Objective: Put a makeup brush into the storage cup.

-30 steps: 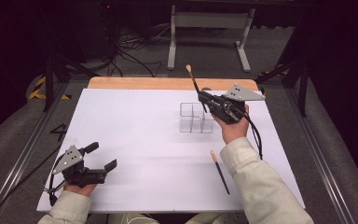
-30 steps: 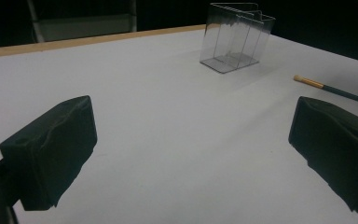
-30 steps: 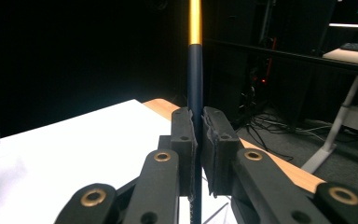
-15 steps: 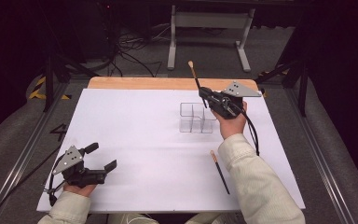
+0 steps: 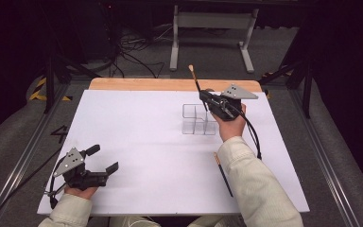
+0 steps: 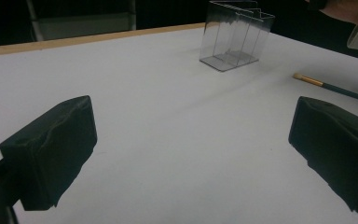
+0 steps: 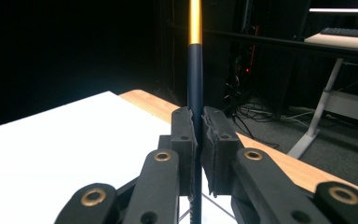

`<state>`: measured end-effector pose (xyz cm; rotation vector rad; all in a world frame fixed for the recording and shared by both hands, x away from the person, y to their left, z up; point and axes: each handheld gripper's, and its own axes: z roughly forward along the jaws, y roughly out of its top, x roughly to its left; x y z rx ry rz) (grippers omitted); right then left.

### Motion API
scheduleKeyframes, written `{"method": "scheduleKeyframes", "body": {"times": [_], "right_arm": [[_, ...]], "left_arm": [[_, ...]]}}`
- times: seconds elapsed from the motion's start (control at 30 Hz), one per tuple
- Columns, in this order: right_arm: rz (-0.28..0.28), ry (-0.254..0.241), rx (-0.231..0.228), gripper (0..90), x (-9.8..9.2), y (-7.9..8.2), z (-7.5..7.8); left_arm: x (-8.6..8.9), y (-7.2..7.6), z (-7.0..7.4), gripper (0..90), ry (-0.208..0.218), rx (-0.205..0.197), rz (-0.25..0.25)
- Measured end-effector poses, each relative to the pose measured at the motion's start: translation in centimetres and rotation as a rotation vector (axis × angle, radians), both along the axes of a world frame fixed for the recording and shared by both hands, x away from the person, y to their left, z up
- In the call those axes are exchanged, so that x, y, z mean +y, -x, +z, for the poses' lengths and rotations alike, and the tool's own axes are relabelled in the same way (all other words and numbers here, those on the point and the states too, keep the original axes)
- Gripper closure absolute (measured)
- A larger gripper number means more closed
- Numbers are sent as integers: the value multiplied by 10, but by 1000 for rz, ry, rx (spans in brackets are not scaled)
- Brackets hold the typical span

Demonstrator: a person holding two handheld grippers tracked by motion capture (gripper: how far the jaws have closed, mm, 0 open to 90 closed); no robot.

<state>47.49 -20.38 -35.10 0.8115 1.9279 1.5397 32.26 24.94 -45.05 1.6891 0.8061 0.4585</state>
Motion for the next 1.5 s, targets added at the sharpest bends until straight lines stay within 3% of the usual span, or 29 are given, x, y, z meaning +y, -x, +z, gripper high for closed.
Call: {"method": "scheduleKeyframes", "body": {"times": [0.2, 0.67, 1.5], "right_arm": [[-11, 17, 21, 838, 1, -3, -11], [-25, 6, 66, 838, 4, -8, -29], [-49, 59, 125, 835, 10, -10, -44]], "left_arm": [[0, 0, 0, 15, 0, 4, 0], [0, 0, 0, 15, 0, 3, 1], [0, 0, 0, 15, 1, 5, 1]]}}
